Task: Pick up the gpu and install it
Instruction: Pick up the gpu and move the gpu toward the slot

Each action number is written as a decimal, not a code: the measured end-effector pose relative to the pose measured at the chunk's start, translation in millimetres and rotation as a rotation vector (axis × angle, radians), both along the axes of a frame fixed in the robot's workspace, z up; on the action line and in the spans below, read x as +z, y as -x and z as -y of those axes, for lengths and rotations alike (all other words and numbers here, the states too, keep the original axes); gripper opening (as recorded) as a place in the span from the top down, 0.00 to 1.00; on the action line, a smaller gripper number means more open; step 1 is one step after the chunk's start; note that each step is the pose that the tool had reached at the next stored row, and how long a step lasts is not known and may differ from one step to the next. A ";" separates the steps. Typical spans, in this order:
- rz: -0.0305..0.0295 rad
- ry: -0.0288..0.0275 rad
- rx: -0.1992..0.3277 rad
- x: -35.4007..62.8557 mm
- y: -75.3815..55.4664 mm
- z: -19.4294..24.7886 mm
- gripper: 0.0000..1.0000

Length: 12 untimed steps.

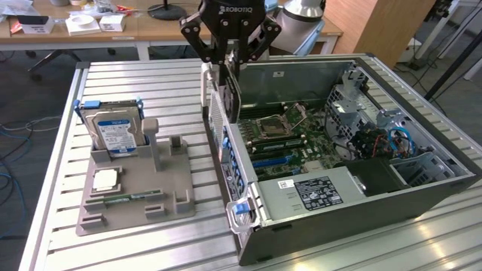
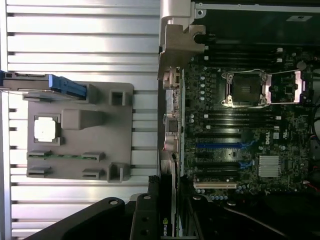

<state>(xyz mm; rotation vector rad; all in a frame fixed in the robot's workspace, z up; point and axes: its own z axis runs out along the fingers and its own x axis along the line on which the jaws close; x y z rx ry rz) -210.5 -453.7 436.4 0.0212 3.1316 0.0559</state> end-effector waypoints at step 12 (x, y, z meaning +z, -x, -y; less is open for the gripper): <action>0.0000 0.0000 0.000 0.0 -36.9 0.0 0.74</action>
